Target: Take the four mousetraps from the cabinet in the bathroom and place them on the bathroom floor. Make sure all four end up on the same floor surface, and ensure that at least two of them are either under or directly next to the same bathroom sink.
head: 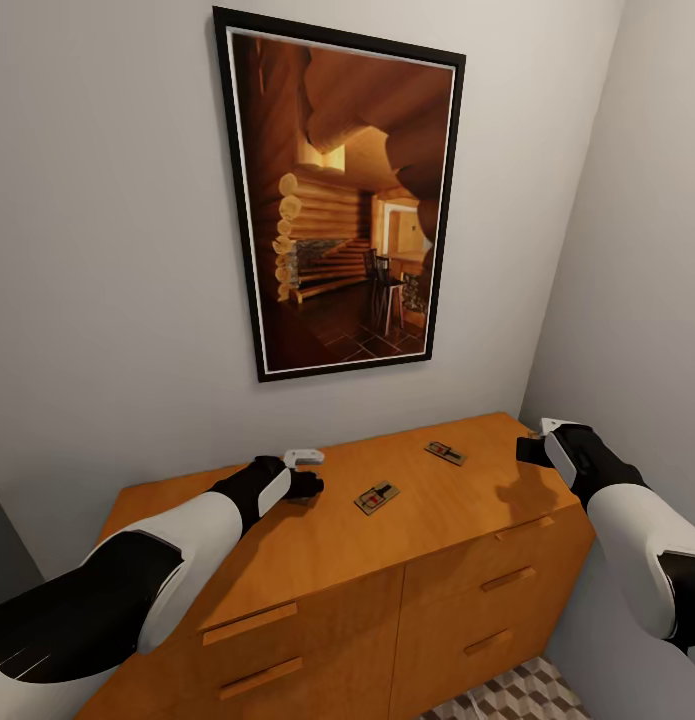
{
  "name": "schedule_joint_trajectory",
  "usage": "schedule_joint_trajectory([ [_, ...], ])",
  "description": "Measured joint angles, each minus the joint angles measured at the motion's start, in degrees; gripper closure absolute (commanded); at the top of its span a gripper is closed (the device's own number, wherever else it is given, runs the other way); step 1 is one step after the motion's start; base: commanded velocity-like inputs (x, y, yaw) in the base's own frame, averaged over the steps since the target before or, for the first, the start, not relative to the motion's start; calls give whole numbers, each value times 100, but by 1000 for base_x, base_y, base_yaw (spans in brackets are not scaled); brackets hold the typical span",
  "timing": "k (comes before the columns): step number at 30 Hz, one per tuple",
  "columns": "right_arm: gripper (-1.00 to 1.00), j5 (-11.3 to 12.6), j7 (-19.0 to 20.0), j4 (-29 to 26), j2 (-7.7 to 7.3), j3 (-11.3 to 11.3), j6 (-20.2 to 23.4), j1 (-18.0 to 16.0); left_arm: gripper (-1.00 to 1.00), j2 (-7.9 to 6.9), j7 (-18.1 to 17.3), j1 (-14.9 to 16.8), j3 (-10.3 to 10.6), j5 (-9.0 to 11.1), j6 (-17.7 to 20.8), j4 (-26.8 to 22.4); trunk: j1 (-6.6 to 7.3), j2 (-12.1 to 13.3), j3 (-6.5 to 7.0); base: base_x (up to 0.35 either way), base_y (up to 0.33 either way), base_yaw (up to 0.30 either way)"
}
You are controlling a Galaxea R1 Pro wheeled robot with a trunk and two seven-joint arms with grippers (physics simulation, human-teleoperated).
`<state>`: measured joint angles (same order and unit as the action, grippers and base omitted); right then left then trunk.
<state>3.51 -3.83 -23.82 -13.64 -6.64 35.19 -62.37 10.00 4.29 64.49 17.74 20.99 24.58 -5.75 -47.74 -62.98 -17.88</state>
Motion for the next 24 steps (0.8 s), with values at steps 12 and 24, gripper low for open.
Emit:
schedule_joint_trajectory([
  [12,100,0,0,0,0,0,0,0,-100,0,1,0,0,-6,8,14,0,0,0,0,0,0],
  [24,100,0,3,1,-1,2,-1,0,-100,0,2,0,7,-10,10,5,-1,1,0,-23,0,0],
])
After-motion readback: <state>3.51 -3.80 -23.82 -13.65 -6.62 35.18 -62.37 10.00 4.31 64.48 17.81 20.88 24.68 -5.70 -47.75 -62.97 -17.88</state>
